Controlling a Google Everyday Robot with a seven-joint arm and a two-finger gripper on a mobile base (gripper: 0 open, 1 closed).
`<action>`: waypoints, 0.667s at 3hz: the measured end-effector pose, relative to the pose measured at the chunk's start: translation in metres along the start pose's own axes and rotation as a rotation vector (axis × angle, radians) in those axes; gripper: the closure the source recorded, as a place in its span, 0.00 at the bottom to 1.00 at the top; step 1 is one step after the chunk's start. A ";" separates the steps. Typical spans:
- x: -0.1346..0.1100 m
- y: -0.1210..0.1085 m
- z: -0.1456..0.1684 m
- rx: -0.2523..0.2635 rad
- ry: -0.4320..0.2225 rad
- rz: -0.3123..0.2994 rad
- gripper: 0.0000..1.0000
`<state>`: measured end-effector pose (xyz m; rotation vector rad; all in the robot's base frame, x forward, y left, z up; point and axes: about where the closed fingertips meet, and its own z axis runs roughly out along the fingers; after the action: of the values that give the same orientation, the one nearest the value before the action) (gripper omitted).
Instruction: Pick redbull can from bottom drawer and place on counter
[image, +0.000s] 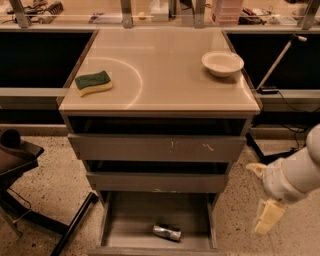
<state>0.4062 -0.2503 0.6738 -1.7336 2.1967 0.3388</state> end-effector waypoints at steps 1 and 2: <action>0.043 0.009 0.090 -0.028 -0.074 0.057 0.00; 0.074 0.000 0.172 -0.001 -0.164 0.115 0.00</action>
Offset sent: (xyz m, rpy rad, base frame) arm 0.0037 0.0106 -0.3392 0.3389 0.0604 -0.1904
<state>0.4084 -0.2512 0.4864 -1.5253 2.1813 0.4918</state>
